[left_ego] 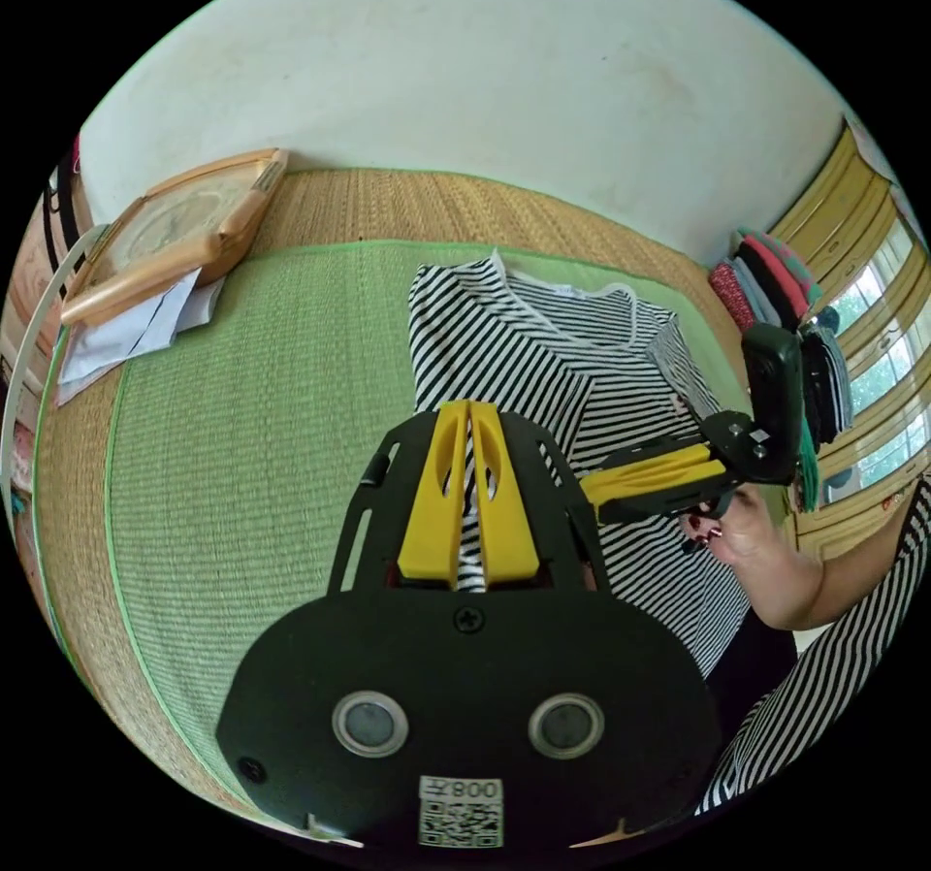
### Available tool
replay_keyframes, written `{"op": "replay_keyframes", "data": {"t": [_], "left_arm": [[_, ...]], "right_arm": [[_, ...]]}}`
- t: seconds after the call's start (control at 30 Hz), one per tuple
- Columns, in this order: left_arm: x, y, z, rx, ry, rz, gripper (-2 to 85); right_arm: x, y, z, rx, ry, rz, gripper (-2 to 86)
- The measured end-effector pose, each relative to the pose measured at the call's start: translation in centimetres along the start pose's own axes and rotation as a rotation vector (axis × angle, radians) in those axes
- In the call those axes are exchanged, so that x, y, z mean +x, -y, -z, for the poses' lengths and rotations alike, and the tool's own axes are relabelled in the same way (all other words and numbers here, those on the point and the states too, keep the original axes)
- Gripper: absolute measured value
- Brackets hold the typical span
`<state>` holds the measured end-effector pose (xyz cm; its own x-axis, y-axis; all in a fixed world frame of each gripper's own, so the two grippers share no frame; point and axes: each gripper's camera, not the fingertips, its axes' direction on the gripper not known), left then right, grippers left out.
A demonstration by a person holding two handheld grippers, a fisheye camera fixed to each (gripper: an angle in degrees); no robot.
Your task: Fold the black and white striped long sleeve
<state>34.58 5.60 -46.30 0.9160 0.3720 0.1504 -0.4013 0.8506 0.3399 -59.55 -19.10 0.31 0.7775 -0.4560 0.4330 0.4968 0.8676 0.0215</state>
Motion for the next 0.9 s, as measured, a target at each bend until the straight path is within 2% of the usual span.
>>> {"op": "replay_keyframes", "data": {"t": [0.23, 0.33, 0.47, 0.6, 0.67, 0.83, 0.9], "left_arm": [[1.1, 6.7, -2.2, -0.051, 0.056, -0.055, 0.1], [1.0, 9.2, -3.6, -0.127, 0.213, -0.064, 0.1], [0.0, 10.8, -3.0, -0.089, 0.157, 0.0, 0.1], [0.9, 11.5, -2.2, -0.061, 0.191, -0.031, 0.1], [0.9, 11.9, -2.6, -0.103, 0.207, -0.032, 0.1], [1.7, 12.2, -0.4, 0.003, 0.059, -0.013, 0.1], [2.7, 11.5, 0.3, 0.005, -0.023, -0.05, 0.1]], "right_arm": [[0.4, 1.1, -4.2, -0.088, -0.027, 0.002, 0.0], [0.0, 0.8, -5.4, -0.113, -0.059, 0.019, 0.0], [0.2, 0.4, -5.9, -0.105, -0.056, 0.019, 0.0], [1.4, -0.7, -6.6, -0.105, -0.017, -0.001, 0.0], [1.7, -1.5, -6.4, -0.102, -0.009, -0.005, 0.0], [2.5, -6.6, -1.4, -0.018, -0.036, 0.001, 0.1], [3.7, -11.1, 3.5, 0.07, -0.103, -0.034, 0.1]]}}
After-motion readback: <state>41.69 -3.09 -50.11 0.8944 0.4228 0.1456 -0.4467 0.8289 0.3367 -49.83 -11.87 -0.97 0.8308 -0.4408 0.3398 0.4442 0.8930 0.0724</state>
